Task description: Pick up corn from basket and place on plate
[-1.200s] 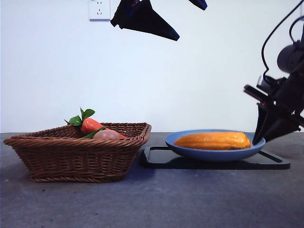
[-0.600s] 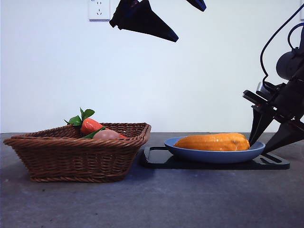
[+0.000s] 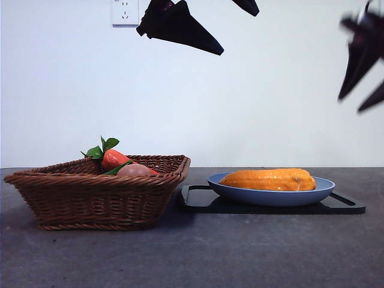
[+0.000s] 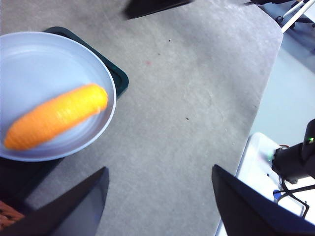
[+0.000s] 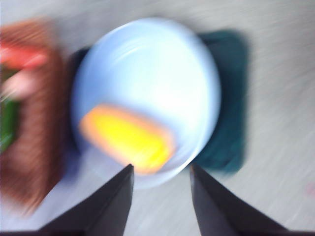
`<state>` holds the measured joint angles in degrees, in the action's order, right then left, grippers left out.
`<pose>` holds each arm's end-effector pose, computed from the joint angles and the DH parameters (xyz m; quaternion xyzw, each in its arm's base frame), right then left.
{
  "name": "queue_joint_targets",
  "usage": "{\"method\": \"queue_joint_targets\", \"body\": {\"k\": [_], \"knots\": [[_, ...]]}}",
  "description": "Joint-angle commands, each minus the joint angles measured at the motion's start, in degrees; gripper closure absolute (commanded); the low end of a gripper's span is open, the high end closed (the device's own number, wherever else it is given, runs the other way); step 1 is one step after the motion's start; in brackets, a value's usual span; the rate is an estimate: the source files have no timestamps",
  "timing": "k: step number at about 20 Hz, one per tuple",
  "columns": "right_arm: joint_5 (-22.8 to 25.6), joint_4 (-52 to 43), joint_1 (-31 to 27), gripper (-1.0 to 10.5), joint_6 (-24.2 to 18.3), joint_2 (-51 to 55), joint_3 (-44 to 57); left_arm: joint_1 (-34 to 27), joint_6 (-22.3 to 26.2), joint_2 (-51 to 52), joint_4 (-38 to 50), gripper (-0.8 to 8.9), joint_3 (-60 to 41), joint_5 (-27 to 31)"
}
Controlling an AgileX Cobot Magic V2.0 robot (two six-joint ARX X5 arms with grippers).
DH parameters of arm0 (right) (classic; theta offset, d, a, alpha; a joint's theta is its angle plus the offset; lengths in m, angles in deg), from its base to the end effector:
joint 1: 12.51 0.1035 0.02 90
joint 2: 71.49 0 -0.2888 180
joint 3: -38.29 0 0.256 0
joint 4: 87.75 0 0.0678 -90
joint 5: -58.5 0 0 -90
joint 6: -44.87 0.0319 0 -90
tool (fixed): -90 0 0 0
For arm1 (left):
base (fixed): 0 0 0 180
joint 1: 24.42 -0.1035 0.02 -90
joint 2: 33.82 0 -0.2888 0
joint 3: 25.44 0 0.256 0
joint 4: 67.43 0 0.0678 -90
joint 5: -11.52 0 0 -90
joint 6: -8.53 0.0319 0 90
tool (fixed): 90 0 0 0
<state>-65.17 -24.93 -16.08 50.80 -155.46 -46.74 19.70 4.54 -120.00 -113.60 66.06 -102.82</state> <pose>0.2908 -0.0004 0.3123 0.2065 0.4973 0.1974 0.8192 0.2270 -0.2384 0.3520 0.0329 0.3619 -0.5149 0.7764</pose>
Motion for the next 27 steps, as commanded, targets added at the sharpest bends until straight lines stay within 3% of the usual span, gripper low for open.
{"method": "queue_joint_targets", "body": {"k": [1,4,9,13,27], "knots": [[-2.6,6.88,1.05,7.6,-6.54,6.27,-1.27,0.39,0.35,-0.28,-0.74,4.76,1.53,-0.04],[-2.36,13.05,3.37,7.6,-9.18,14.86,-1.27,-0.2,0.55,-0.28,-2.73,4.81,1.53,-0.04],[-2.32,20.39,6.49,7.9,-10.86,23.69,-1.14,-0.68,0.5,-0.28,-4.07,5.82,1.53,-0.04],[-2.34,22.69,8.92,9.5,-13.77,27.02,-0.04,-0.66,0.55,-0.28,-5.03,7.95,1.53,-0.04],[-2.36,21.92,9.7,9.5,-13.46,27.19,0.35,-0.66,0.52,-0.28,-3.45,8.06,1.53,-0.04]]}}
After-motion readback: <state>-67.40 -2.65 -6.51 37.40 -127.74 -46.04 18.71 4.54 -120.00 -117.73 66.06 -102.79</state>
